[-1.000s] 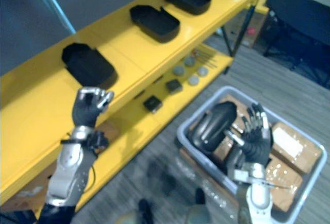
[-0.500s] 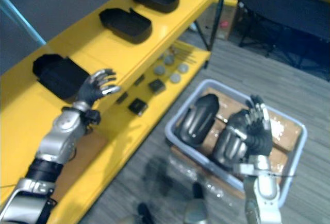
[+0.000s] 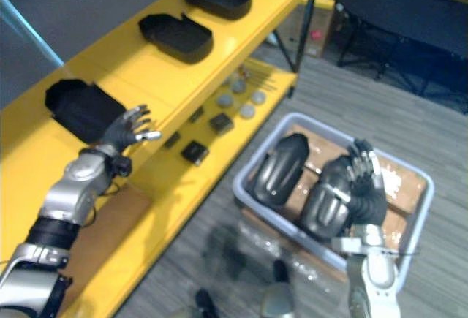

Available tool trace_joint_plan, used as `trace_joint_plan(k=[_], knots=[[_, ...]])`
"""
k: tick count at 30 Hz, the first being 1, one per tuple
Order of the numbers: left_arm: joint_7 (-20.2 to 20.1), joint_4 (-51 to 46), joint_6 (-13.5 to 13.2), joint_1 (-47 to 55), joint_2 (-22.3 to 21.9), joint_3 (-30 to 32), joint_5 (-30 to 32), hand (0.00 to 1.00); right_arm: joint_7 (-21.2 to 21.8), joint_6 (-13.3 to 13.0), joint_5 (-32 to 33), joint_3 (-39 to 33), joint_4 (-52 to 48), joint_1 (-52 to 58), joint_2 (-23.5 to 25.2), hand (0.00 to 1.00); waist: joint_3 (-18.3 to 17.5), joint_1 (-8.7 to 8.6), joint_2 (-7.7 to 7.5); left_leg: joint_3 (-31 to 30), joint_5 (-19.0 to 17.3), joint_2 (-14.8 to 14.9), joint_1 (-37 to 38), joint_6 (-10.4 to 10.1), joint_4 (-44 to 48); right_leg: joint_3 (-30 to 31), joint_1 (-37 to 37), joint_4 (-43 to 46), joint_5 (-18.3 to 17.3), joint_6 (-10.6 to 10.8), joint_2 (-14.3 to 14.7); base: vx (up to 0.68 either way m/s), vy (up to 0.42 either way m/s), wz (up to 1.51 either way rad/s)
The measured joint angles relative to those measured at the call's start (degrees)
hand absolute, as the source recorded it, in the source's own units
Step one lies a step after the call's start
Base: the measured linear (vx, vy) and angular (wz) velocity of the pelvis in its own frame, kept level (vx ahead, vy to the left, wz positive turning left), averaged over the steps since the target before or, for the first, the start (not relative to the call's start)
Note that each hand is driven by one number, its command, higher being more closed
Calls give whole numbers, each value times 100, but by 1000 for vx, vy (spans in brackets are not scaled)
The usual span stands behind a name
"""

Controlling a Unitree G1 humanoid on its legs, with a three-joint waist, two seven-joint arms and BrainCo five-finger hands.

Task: Walk over and take plastic housings, then place them on the shelf

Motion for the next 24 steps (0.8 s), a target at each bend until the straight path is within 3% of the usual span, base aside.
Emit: trace_joint_plan(k=[10,24], knots=[[152,579,113,-29,7,402,12,0,-14,-3,15,1,-6,58,-47,0,-56,-7,92,13,7,17,-29,-7,5,-9,-29,15,0,0,11,-3,0,0],[643,1142,104,-392,-1,472,61,0,-16,-12,231,14,-230,4,-83,0,1,6,-5,85,8,65,-118,-15,44,55,-208,114,-15,-11,18,-4,0,-1]])
